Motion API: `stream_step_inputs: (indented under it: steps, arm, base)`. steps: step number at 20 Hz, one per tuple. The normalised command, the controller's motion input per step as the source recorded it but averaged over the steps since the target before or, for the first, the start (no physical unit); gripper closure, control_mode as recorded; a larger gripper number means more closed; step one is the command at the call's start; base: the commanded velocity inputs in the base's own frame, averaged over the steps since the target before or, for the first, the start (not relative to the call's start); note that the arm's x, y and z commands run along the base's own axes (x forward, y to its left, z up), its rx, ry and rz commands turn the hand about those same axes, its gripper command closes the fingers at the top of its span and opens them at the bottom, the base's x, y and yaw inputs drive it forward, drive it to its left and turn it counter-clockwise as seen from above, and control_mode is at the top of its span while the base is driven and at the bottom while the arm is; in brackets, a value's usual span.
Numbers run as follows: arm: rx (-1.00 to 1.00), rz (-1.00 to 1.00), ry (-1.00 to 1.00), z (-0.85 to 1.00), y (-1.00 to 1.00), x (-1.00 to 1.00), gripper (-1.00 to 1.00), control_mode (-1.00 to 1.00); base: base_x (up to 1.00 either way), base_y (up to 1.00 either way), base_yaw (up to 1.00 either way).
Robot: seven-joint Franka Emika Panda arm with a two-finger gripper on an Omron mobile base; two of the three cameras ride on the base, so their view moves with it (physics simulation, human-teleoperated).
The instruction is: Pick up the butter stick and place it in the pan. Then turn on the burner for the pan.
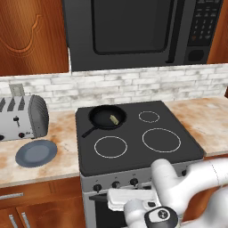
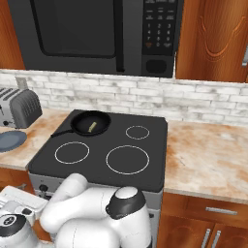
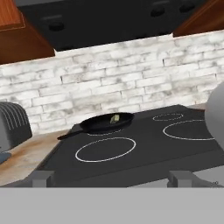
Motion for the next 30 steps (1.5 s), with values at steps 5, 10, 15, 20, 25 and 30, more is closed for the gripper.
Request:
stream_step_inputs:
  steps: [5,10,15,20,25,30]
  arm:
    - [0.00,0.01,0.07,-0.56,0.00,0.33,-1.00,-1.00]
    - [0.00,0.02,0.10,-0.42,-0.05,0.33,-1.00,-1.00]
    - [0.00,0.08,0.02,-0.30,-0.25,0.37,-1.00,-1.00]
    - [0.00,0.07,0.00,-0.12,-0.25,0.38,-1.00,-1.00]
    - [0.00,0.05,0.00,-0.04,-0.22,0.43,-1.00,-1.00]
    - [0.00,0.06,0.00,-0.05,-0.21,0.57,-1.00,-1.00]
  base:
    - [0.00,0.00,0.00]
    - [0.00,0.00,0.00]
    - [0.00,0.00,0.00]
    - [0.00,0.00,0.00]
    - [0.00,0.00,0.00]
    - [0.00,0.00,0.00]
